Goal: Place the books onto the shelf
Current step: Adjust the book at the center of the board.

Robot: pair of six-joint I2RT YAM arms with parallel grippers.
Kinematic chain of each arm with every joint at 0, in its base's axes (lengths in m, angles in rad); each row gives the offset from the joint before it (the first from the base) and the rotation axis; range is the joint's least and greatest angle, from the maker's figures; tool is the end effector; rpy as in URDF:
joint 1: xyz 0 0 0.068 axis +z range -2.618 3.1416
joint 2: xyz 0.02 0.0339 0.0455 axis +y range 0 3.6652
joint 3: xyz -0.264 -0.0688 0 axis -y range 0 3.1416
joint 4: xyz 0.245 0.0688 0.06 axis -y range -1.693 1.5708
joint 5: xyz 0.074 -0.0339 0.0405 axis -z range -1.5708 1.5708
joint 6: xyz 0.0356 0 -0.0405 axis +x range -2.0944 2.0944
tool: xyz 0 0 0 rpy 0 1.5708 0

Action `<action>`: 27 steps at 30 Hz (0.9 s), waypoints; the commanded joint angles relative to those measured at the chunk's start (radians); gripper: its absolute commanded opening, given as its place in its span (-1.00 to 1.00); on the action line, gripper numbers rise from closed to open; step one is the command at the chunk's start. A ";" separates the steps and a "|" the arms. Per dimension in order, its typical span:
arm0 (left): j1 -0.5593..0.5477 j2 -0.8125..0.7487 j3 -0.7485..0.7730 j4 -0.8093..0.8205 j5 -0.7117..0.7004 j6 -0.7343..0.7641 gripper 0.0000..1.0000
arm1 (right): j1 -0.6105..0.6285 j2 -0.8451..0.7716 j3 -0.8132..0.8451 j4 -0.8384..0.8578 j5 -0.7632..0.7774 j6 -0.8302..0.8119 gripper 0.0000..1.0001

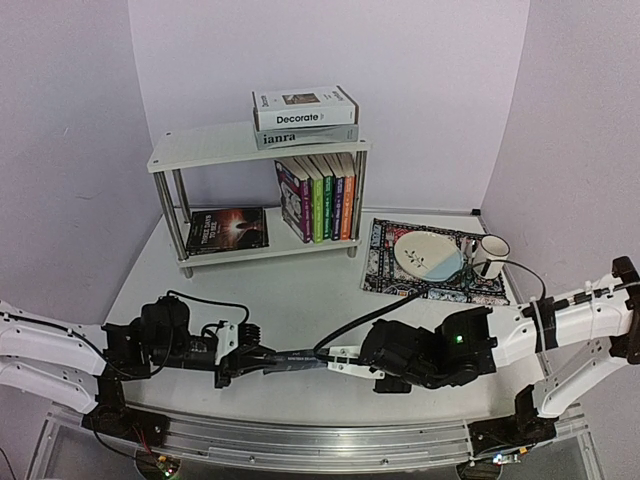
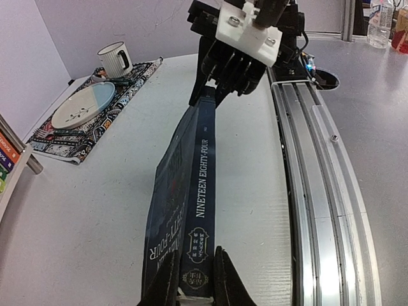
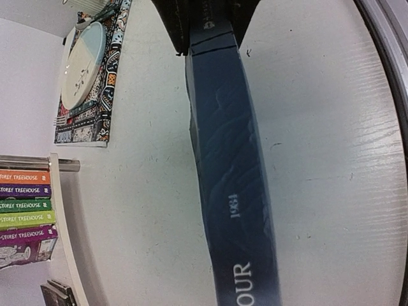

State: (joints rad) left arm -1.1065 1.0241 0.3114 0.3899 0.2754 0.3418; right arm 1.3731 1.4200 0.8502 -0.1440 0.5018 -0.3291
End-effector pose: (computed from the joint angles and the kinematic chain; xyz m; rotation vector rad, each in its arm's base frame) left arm 0.0854 -0.1921 0.1899 1.4361 1.3304 -0.7737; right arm 0.0754 0.2893 0.2240 -1.4626 1.6195 0.0121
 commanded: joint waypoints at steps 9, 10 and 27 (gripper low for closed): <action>0.002 0.201 0.225 -0.153 -0.065 0.010 -0.11 | -0.005 -0.024 0.095 -0.004 -0.015 0.007 -1.00; 0.001 0.210 0.252 -0.191 -0.075 0.015 -0.09 | -0.005 -0.022 0.099 -0.003 -0.016 0.003 -1.00; -0.039 0.325 0.553 -0.570 -0.180 -0.027 0.03 | -0.009 0.050 0.161 -0.007 0.030 -0.060 -1.00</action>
State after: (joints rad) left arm -1.1469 1.3238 0.7958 -0.1262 0.1312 0.3398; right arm 1.3617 1.4765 0.9505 -0.1917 0.5059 -0.3754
